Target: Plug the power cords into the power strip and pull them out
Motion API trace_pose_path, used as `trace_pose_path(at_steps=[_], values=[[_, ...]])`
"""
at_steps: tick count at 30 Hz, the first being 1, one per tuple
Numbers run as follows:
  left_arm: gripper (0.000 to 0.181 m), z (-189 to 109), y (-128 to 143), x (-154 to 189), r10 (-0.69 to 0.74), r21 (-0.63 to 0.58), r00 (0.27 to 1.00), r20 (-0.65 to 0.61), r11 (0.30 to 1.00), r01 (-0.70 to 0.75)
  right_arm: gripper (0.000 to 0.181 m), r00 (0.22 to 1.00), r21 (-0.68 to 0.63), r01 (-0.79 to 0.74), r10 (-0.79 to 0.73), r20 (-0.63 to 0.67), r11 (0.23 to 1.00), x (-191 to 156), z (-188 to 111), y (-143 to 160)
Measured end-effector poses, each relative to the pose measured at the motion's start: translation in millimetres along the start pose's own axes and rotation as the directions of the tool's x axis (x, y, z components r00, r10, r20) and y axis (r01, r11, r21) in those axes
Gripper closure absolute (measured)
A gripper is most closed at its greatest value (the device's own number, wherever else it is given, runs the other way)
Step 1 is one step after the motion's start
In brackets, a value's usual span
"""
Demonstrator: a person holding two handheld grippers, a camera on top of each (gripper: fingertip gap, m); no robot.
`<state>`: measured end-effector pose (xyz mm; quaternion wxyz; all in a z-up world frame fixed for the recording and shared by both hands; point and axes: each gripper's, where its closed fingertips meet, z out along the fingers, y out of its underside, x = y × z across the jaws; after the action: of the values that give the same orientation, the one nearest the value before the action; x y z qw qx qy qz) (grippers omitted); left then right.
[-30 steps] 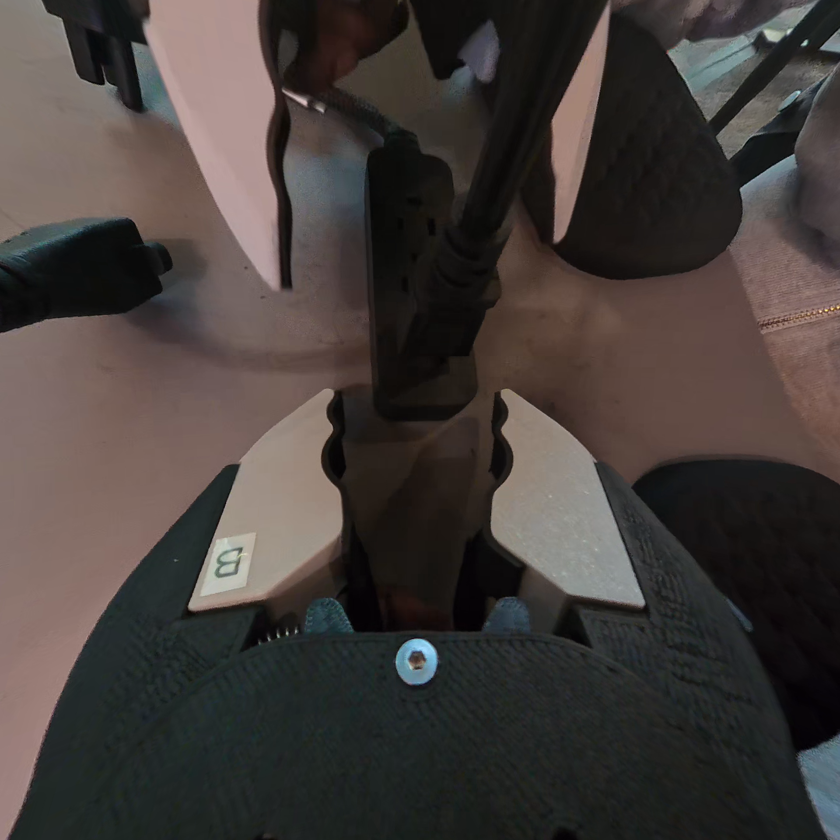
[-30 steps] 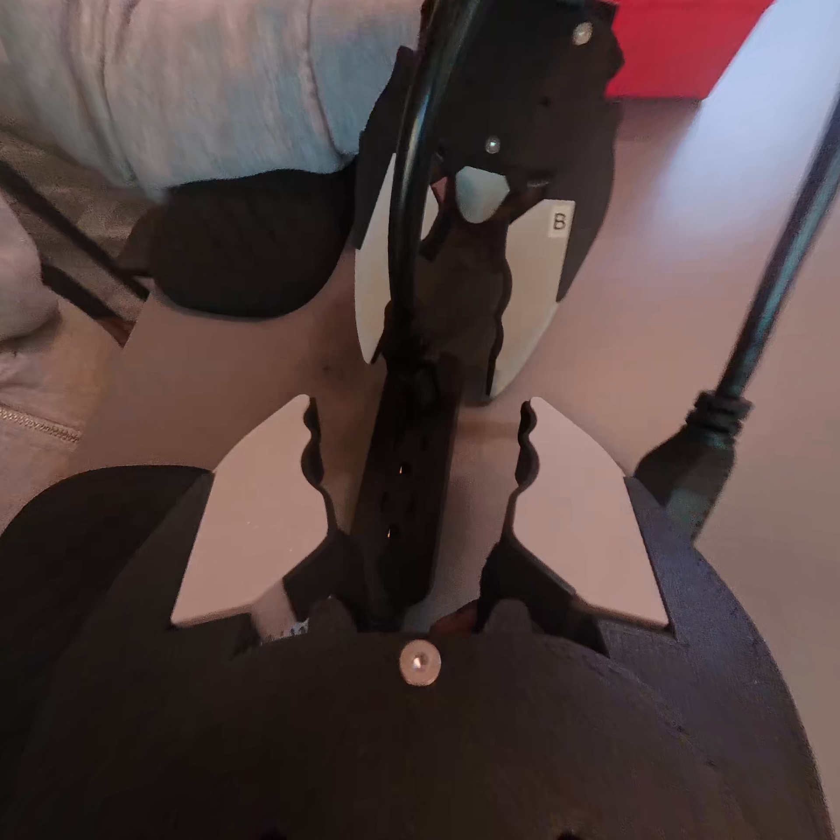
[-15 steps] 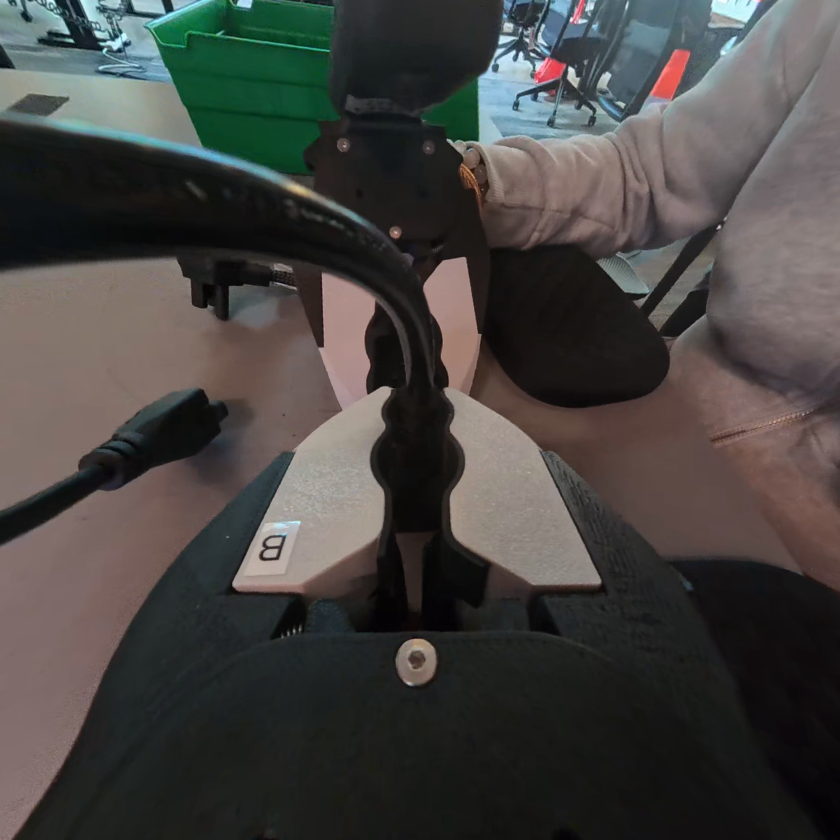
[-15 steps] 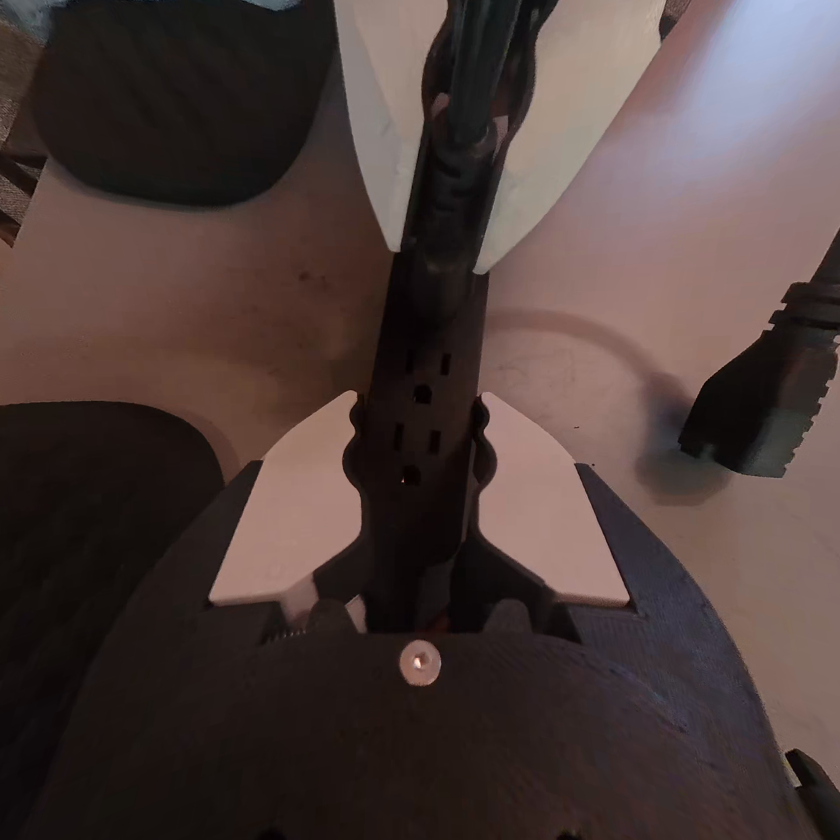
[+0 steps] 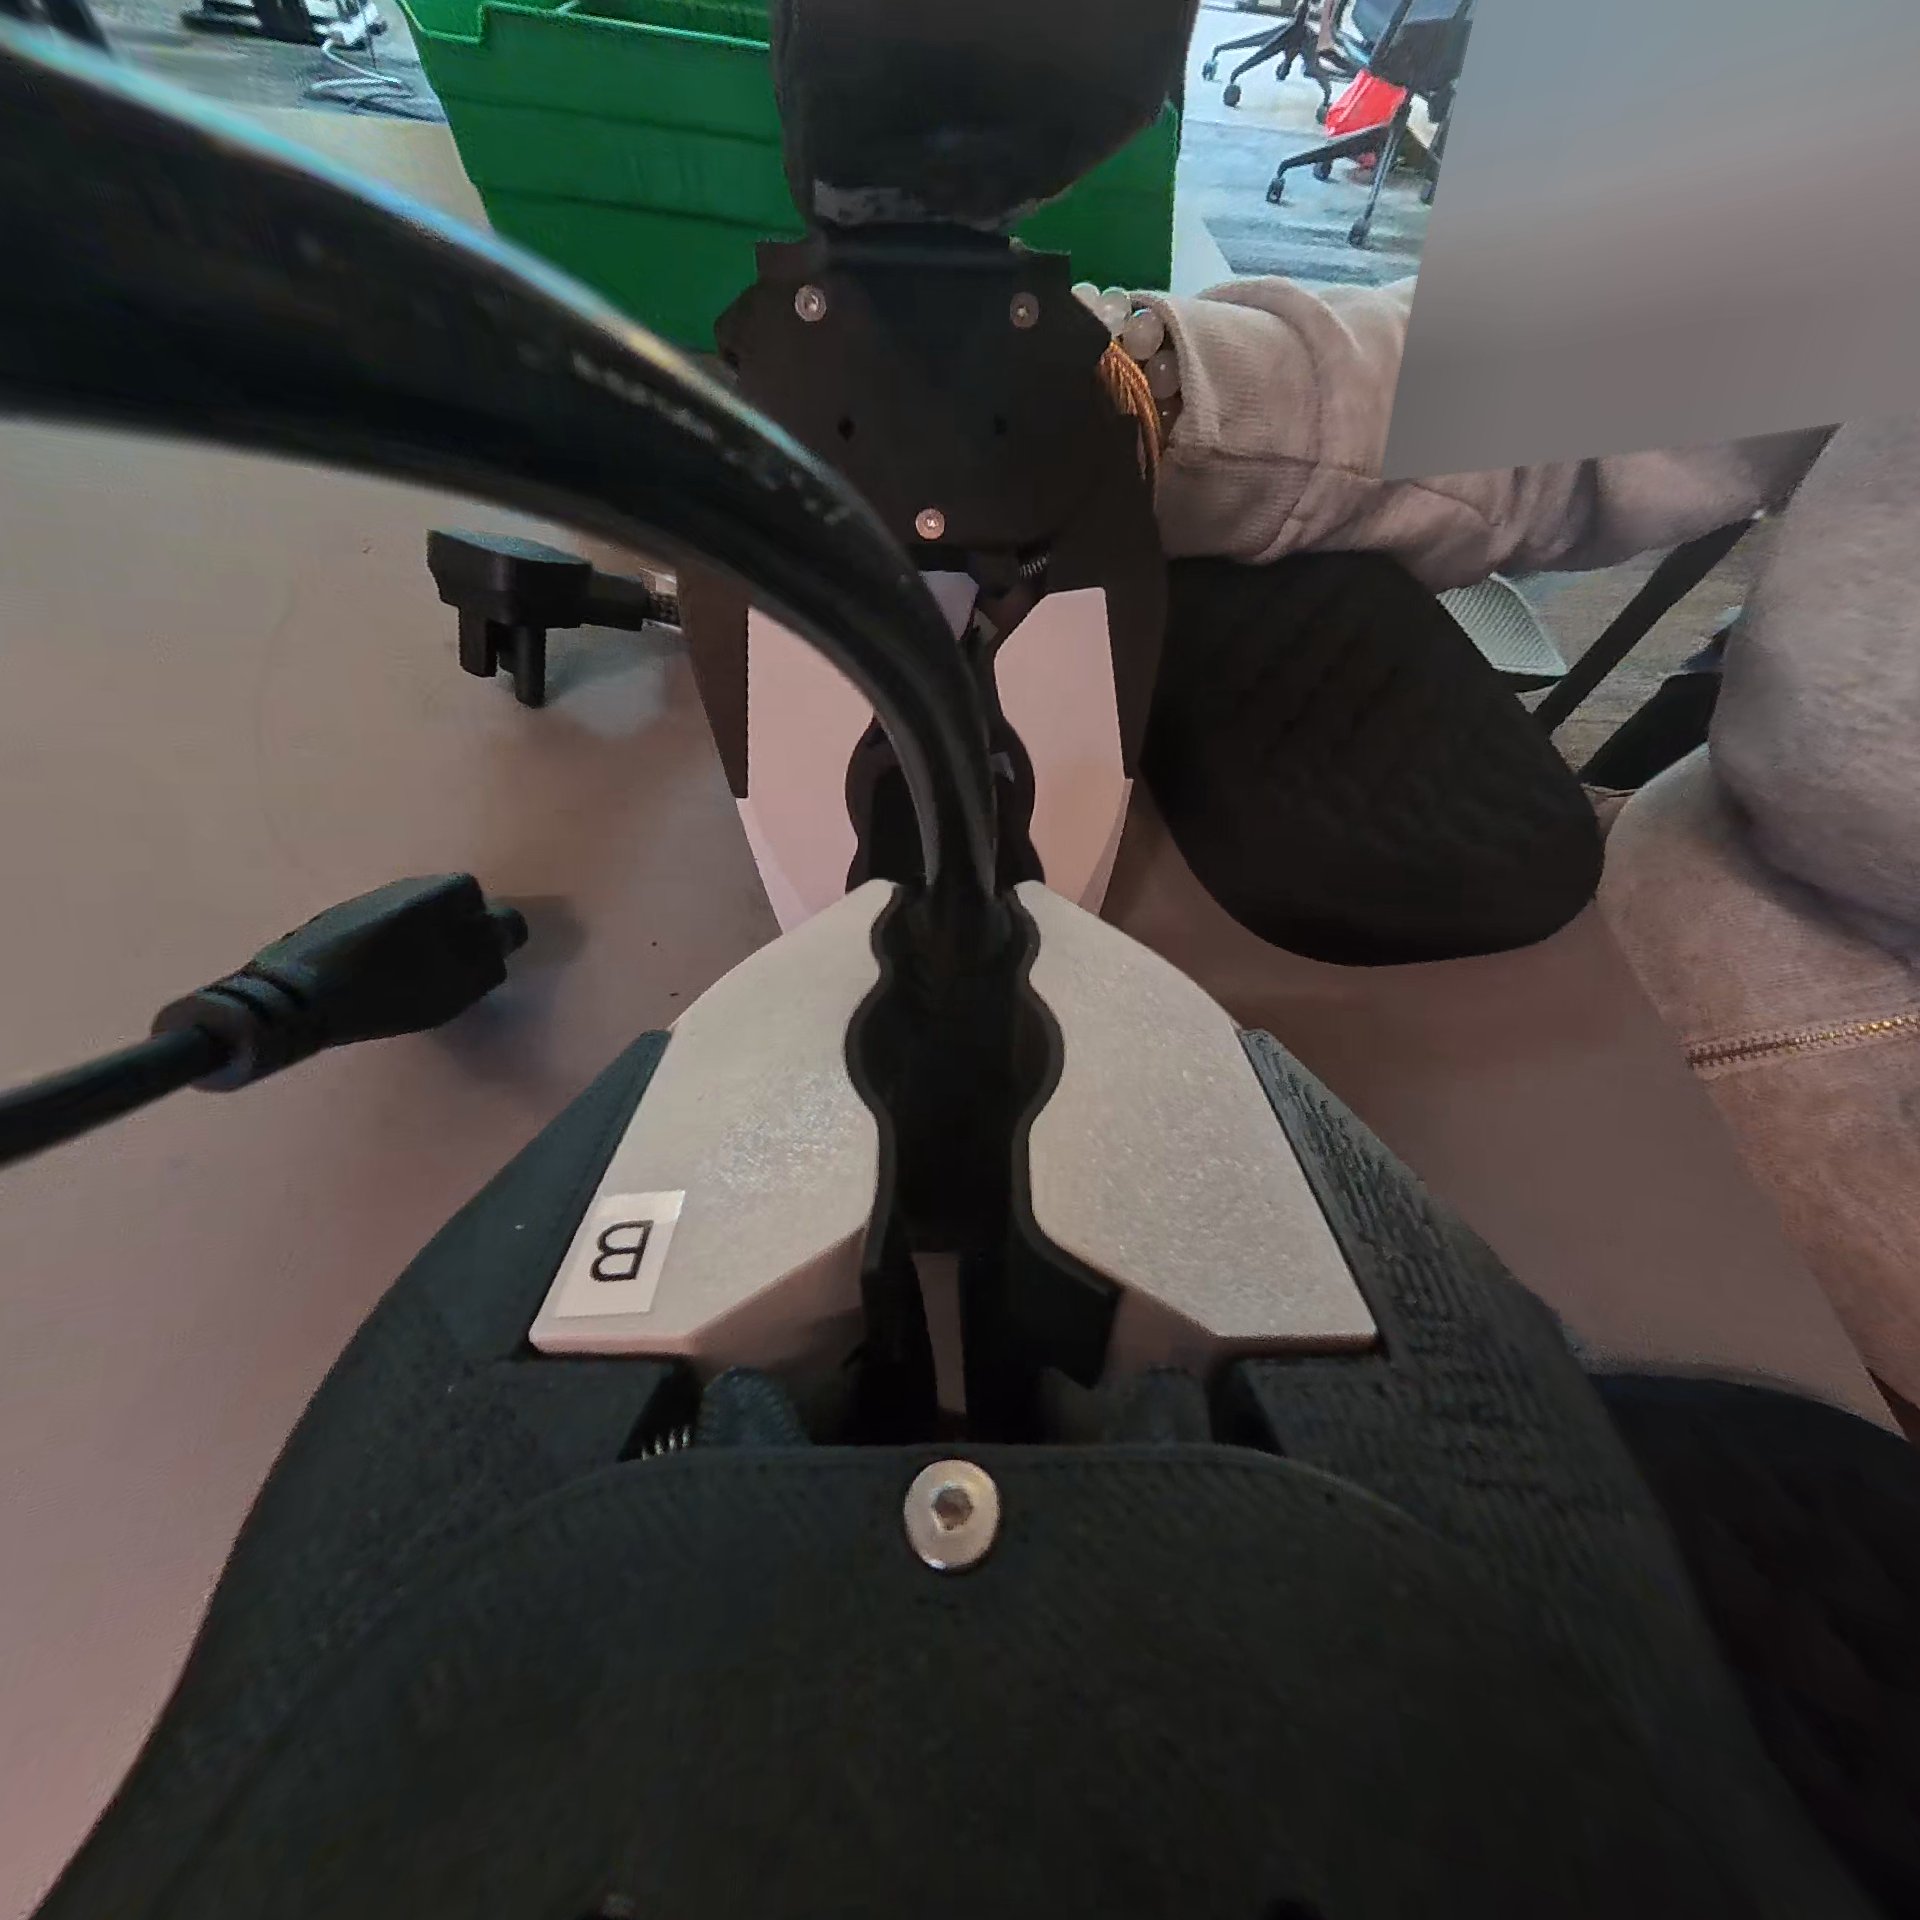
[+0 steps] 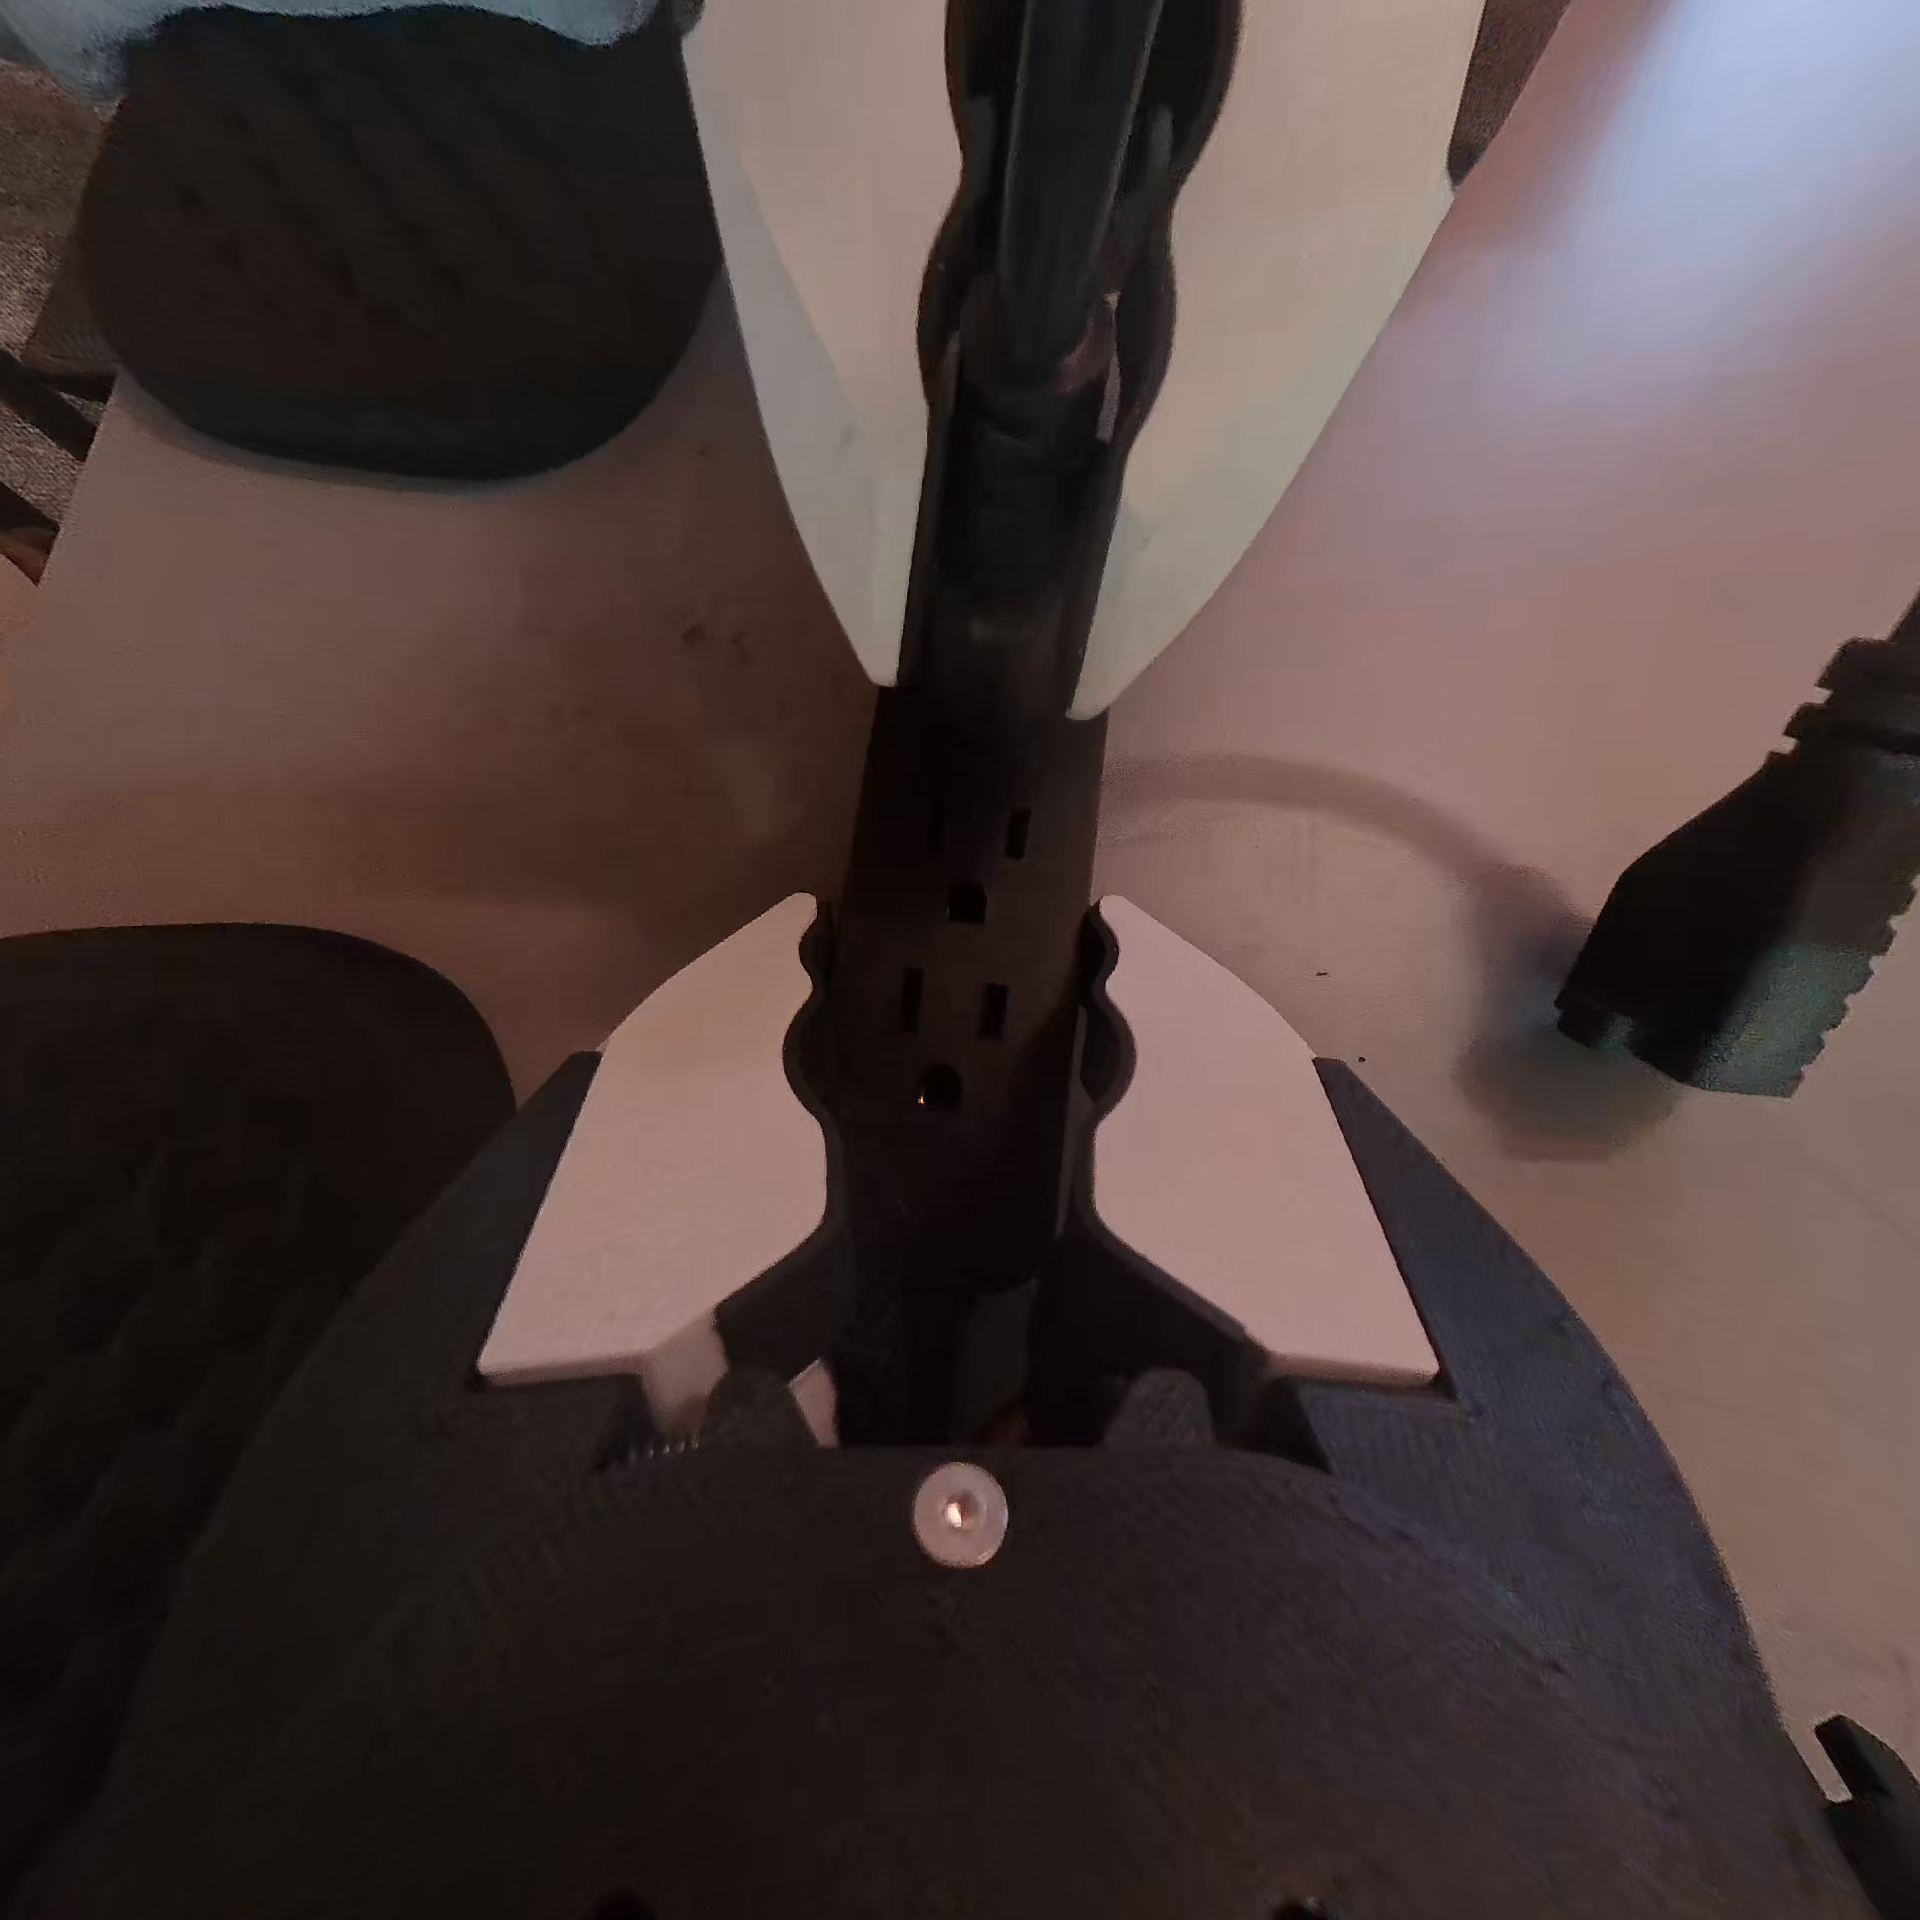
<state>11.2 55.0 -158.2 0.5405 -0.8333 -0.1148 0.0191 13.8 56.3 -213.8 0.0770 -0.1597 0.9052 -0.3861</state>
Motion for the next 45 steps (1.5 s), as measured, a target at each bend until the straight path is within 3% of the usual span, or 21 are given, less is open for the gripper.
trace_pose_path(at_steps=[4, 10, 23, 45], values=[[0.163, -11, 4, 0, -0.029, -0.003, 0.998, -0.048, 1.000, 0.029, 0.134, 1.000, 0.001, -0.007, 0.007, -0.011, 1.000, 1, 3, -3], [0.166, 5, 3, 2, 0.019, -0.032, 1.000, -0.023, 0.999, -0.020, 0.135, 1.000, 0.004, -0.003, 0.003, -0.005, 1.000, 0, 3, -2], [0.165, -4, 4, 4, -0.061, 0.047, 0.992, -0.113, 0.997, 0.066, 0.135, 1.000, 0.001, 0.002, -0.002, -0.016, 1.000, 0, 6, -5], [0.166, 5, 1, 7, -0.044, 0.061, 0.994, -0.104, 0.997, 0.050, 0.135, 1.000, 0.003, 0.008, -0.008, 0.004, 1.000, -1, 5, -2]])
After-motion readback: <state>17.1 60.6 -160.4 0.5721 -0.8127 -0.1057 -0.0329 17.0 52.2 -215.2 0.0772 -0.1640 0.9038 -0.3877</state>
